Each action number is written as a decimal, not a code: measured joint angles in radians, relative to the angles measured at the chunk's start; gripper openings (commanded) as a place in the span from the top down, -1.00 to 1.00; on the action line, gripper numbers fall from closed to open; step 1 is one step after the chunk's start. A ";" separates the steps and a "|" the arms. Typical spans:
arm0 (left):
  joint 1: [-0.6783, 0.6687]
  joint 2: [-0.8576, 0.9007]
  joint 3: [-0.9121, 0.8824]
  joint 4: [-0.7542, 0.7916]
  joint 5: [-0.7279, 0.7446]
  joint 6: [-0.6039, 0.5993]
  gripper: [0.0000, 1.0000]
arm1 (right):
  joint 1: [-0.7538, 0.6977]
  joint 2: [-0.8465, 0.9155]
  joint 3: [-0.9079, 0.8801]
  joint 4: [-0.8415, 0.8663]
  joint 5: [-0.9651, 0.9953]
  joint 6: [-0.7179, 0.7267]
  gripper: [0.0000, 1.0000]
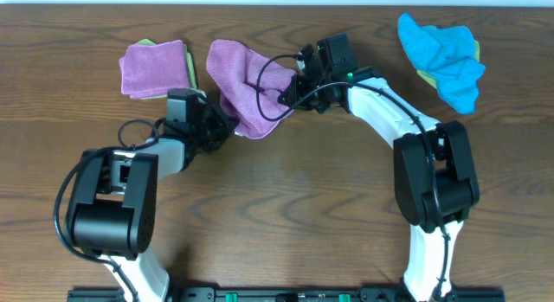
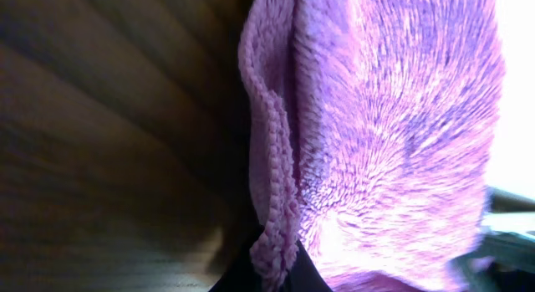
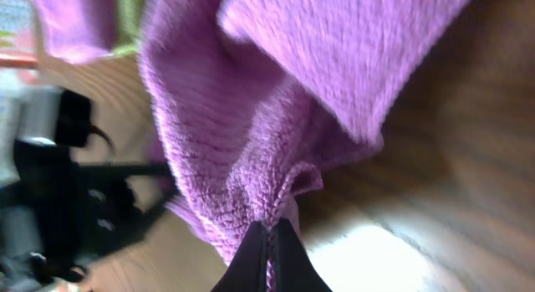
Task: Fold the cloth
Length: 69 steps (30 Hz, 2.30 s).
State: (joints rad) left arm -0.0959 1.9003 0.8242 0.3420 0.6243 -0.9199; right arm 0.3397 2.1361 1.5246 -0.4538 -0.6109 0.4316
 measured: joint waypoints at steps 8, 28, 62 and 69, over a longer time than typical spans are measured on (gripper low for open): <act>0.101 -0.002 0.083 -0.001 0.241 0.000 0.89 | -0.037 -0.048 0.000 -0.227 0.175 -0.078 0.73; 0.224 -0.239 0.125 -0.002 0.345 -0.001 0.89 | -0.054 -0.180 0.000 -0.409 0.312 -0.130 0.05; 0.230 -0.268 0.133 -0.188 0.346 0.117 0.89 | 0.213 -0.181 -0.504 0.392 0.026 0.344 -0.13; 0.230 -0.268 0.133 -0.188 0.358 0.117 0.89 | 0.217 -0.177 -0.504 0.441 0.069 0.373 -0.13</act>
State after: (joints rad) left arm 0.1341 1.6321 0.9573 0.1535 0.9825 -0.8028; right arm 0.5568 1.9587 1.0203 -0.0128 -0.5423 0.8051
